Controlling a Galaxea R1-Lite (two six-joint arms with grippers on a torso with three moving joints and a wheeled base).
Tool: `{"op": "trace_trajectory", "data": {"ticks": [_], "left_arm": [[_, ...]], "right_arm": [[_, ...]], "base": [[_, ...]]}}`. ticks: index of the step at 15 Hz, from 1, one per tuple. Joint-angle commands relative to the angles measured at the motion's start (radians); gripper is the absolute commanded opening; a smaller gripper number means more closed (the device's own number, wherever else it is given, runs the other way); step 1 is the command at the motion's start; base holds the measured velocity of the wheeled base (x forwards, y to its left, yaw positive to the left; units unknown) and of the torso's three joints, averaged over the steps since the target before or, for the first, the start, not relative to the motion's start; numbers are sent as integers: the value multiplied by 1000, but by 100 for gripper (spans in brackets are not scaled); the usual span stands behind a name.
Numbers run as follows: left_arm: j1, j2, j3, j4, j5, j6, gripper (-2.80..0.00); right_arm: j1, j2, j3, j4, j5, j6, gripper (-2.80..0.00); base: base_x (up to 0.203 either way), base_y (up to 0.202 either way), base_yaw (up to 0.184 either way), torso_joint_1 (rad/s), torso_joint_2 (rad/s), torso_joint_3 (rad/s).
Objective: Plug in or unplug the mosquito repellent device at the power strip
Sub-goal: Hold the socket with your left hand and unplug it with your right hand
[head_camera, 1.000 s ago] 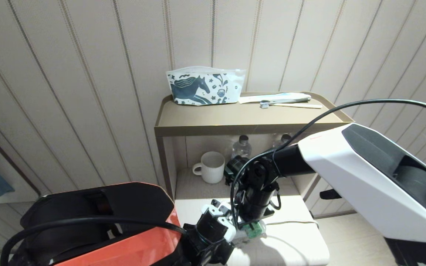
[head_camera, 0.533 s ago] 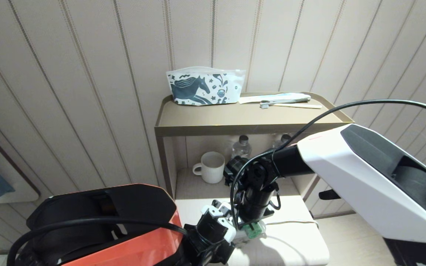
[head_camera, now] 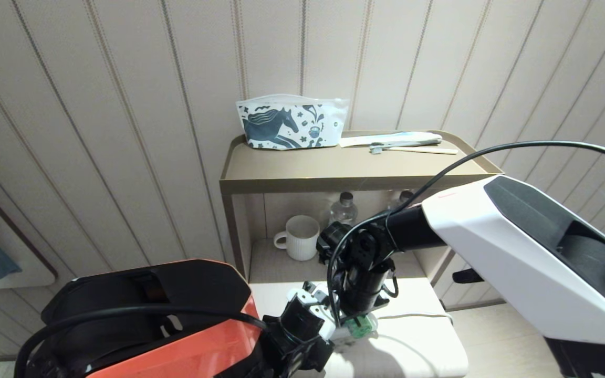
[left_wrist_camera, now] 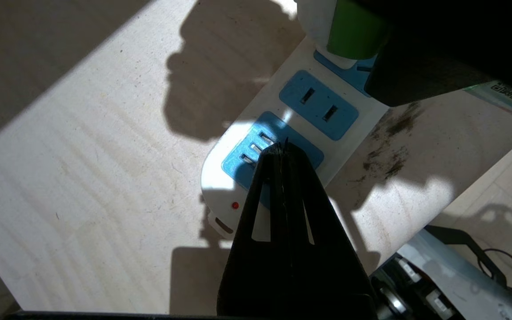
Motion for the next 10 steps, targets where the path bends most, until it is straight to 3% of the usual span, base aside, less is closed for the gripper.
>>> {"op": "trace_trajectory", "data": {"ticks": [1,10], "left_arm": [[2,3,-10,-3,2,11,-280],[14,4,-17,6,2,51,-280]], "right_arm": [[0,-7,3,4,-4,1,-280],[-1,-46,7,6,-4,1,-280]], "base": [[0,0,0,0,0,0],[0,0,0,0,0,0]]}}
